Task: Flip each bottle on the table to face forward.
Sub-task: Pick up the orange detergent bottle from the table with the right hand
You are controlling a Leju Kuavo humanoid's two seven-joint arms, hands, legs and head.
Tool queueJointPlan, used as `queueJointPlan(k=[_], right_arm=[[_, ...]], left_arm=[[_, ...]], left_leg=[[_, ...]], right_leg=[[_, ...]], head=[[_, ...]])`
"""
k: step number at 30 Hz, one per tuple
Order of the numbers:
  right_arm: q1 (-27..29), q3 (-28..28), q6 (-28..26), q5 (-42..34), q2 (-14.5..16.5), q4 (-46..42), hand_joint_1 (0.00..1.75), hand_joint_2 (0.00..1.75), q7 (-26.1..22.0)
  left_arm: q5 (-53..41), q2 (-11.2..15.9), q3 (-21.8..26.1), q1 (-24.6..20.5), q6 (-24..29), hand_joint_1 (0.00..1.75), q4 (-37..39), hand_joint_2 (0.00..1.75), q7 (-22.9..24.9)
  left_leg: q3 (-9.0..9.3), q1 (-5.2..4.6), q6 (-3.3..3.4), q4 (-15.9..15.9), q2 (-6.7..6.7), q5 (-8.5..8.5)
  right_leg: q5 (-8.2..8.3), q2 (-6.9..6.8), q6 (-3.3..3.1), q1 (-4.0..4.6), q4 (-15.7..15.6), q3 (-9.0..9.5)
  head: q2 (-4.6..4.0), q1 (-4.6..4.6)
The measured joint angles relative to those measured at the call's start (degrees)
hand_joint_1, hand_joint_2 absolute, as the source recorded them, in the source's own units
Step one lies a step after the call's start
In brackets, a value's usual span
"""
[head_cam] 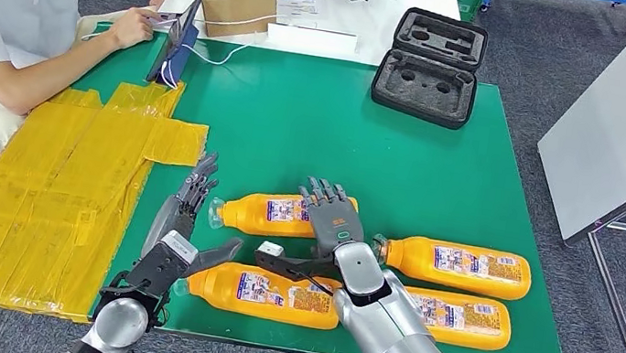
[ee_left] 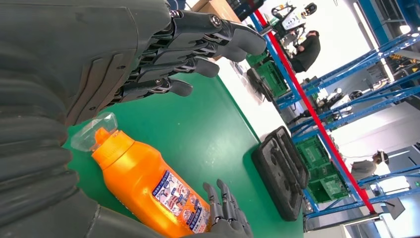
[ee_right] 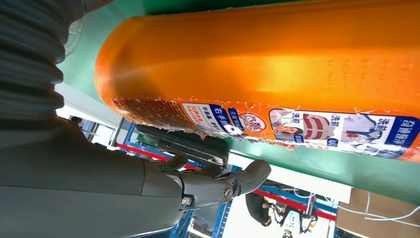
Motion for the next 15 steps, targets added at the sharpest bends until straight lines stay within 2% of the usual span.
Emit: queueJointPlan(k=[9, 13, 15], right_arm=[[0.00, -0.01, 0.00, -0.01, 0.00, 0.03, 0.00, 1.75, 0.00], [-0.07, -0.03, 0.74, -0.21, -0.02, 0.10, 1.67, 1.75, 0.15], [-0.87, -0.47, 4.99, -1.31, -0.09, 1.36, 1.67, 1.75, 0.75]], left_arm=[[0.01, 0.00, 0.00, 0.00, 0.00, 0.00, 0.00, 1.75, 0.00], [0.18, -0.02, -0.01, -0.04, -0.27, 0.00, 0.03, 1.75, -0.07], [1.07, -0.16, -0.25, -0.67, -1.39, 0.00, 0.66, 1.75, -0.51]], left_leg=[[0.00, 0.00, 0.00, 0.00, 0.00, 0.00], [0.00, 0.00, 0.00, 0.00, 0.00, 0.00], [0.01, 0.00, 0.00, 0.01, -0.02, 0.00]], right_leg=[[0.00, 0.00, 0.00, 0.00, 0.00, 0.00], [0.00, 0.00, 0.00, 0.00, -0.01, -0.02], [0.00, -0.01, 0.00, -0.01, -0.02, -0.03]], head=[[0.00, 0.00], [0.00, 0.00], [0.00, -0.01]])
